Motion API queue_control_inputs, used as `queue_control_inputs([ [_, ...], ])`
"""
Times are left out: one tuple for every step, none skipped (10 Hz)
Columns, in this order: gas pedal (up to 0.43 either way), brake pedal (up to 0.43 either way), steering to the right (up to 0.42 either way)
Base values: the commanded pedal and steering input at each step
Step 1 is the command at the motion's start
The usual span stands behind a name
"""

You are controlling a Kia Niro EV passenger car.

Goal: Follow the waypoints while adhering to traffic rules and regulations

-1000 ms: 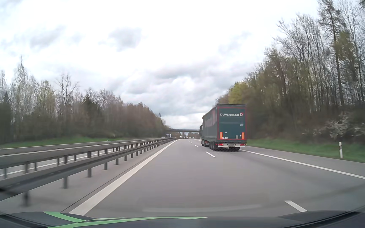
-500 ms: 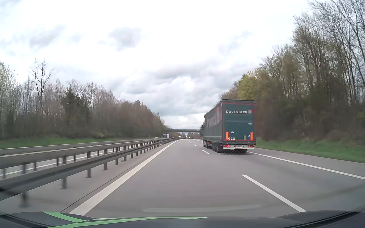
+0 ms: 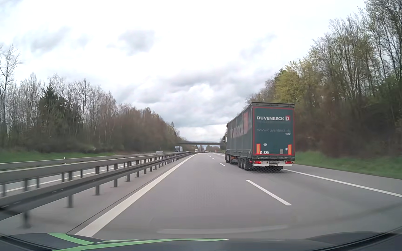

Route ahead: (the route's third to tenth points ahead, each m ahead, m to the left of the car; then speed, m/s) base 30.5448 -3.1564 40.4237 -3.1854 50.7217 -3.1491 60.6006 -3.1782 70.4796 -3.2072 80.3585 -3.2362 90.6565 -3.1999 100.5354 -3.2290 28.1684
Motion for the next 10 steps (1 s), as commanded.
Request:
queue_control_inputs([
  [0.287,0.000,0.000],
  [0.287,0.000,0.000],
  [0.287,0.000,0.000],
  [0.287,0.000,0.000],
  [0.287,0.000,0.000],
  [0.287,0.000,0.000],
  [0.287,0.000,0.000],
  [0.287,0.000,0.000],
  [0.280,0.000,0.000],
  [0.280,0.000,0.000],
])
